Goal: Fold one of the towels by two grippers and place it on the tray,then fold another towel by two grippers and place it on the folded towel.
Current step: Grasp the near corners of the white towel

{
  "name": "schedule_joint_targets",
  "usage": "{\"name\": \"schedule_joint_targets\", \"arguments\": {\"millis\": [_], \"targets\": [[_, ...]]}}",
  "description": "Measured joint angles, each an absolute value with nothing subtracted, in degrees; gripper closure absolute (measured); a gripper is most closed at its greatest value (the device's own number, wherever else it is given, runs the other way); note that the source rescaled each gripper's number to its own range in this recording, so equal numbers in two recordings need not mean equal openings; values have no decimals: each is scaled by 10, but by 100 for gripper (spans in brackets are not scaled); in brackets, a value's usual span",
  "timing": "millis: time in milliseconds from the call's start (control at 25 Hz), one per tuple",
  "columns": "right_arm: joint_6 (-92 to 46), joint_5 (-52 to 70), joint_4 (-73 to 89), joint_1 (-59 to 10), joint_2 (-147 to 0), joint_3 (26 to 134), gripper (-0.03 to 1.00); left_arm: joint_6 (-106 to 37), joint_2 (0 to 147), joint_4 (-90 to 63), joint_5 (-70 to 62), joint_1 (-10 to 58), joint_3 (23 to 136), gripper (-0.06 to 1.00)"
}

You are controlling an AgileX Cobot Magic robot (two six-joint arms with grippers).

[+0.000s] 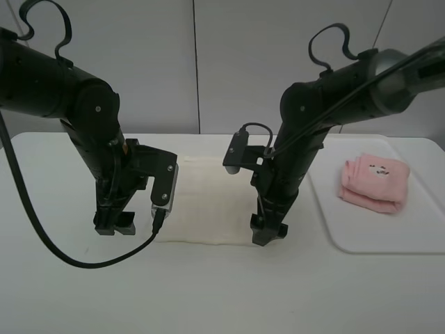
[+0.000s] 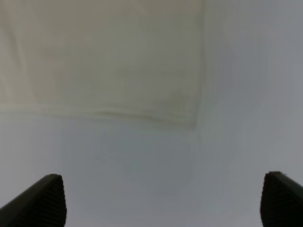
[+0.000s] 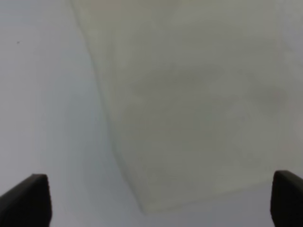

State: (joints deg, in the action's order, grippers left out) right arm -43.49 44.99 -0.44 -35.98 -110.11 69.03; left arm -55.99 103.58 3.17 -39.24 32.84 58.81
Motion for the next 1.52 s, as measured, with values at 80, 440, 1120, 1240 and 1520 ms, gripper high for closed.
{"name": "schedule_joint_targets", "arguments": {"millis": [80, 440, 1120, 1240, 1520], "targets": [[-435, 449, -4, -363, -1110, 690, -1, -561, 1036, 32, -380, 328, 588, -6], [-435, 453, 7, -363, -1135, 690, -1, -561, 1036, 21, -376, 329, 588, -6], [-461, 459, 57, -363, -1148, 690, -1, -561, 1036, 13, -376, 329, 588, -6], [-461, 457, 55, -363, -1161, 690, -1, -561, 1036, 13, -376, 329, 588, -6], [-461, 451, 54, -363, -1167, 690, -1, -561, 1036, 13, -376, 329, 588, -6]]}}
